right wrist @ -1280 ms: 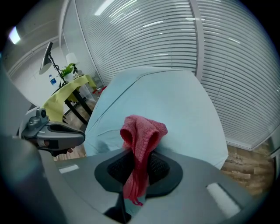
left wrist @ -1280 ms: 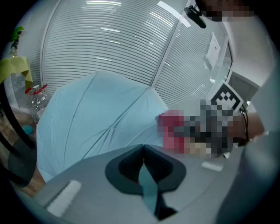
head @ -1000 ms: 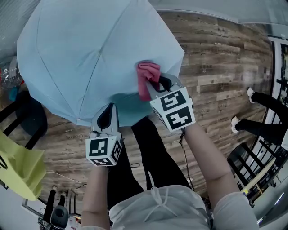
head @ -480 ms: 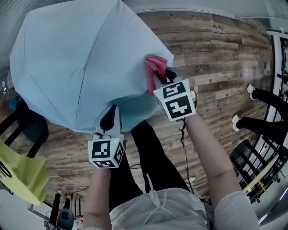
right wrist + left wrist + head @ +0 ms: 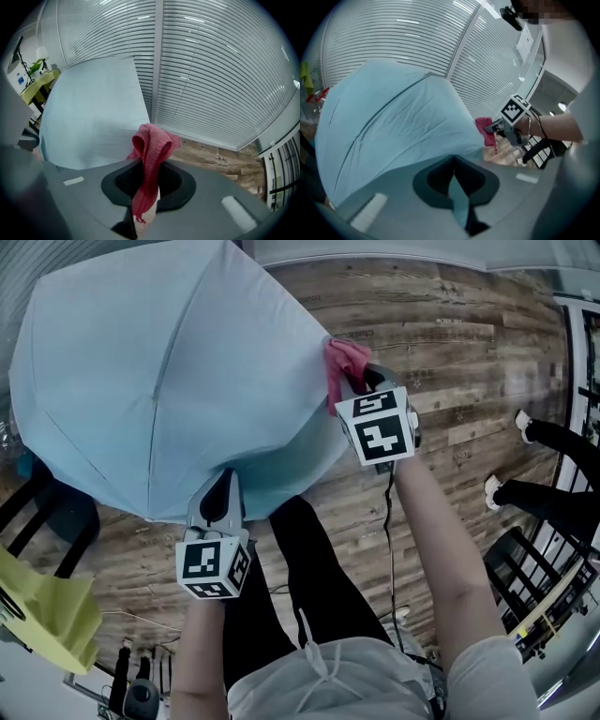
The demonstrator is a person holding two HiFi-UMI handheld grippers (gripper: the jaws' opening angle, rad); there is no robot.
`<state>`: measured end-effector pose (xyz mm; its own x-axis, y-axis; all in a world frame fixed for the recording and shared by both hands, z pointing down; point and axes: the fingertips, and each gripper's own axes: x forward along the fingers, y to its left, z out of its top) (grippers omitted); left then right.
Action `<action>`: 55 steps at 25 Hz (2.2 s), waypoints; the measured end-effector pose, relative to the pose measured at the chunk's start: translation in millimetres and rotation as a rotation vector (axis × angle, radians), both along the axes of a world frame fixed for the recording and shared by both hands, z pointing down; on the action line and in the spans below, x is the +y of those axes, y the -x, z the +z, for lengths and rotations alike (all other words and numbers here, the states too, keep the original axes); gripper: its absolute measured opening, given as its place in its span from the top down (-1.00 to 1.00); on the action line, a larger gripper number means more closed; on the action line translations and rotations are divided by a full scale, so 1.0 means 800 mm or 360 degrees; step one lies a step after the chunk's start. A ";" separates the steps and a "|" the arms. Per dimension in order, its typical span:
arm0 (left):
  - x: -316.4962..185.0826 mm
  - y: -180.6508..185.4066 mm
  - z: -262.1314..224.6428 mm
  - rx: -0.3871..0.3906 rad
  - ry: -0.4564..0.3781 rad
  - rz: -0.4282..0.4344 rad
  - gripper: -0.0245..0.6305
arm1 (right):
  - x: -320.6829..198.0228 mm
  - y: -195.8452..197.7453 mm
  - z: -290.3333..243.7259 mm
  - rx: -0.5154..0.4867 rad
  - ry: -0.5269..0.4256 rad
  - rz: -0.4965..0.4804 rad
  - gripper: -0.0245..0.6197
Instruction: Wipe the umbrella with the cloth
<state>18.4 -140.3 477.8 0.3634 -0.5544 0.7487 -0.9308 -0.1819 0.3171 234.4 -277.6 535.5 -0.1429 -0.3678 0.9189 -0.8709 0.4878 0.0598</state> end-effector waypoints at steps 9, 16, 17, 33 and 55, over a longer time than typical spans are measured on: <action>0.037 -0.016 0.000 0.0032 0.0010 0.0056 0.90 | 0.010 -0.047 0.005 0.0222 -0.0103 -0.0007 0.73; 0.084 0.014 -0.001 0.0049 -0.0004 0.0030 0.90 | 0.069 -0.023 -0.044 0.0169 -0.0174 0.0137 0.73; 0.091 0.022 -0.004 0.0050 -0.0011 0.0019 0.90 | 0.082 -0.009 -0.051 0.0157 -0.0186 0.0128 0.73; 0.262 0.256 -0.024 -0.0004 0.0037 -0.0191 0.90 | 0.322 0.375 -0.095 -0.0252 -0.0082 -0.0055 0.73; 0.348 0.421 0.032 -0.0049 0.0102 -0.0417 0.90 | 0.377 0.555 0.018 -0.0273 0.0105 -0.0270 0.73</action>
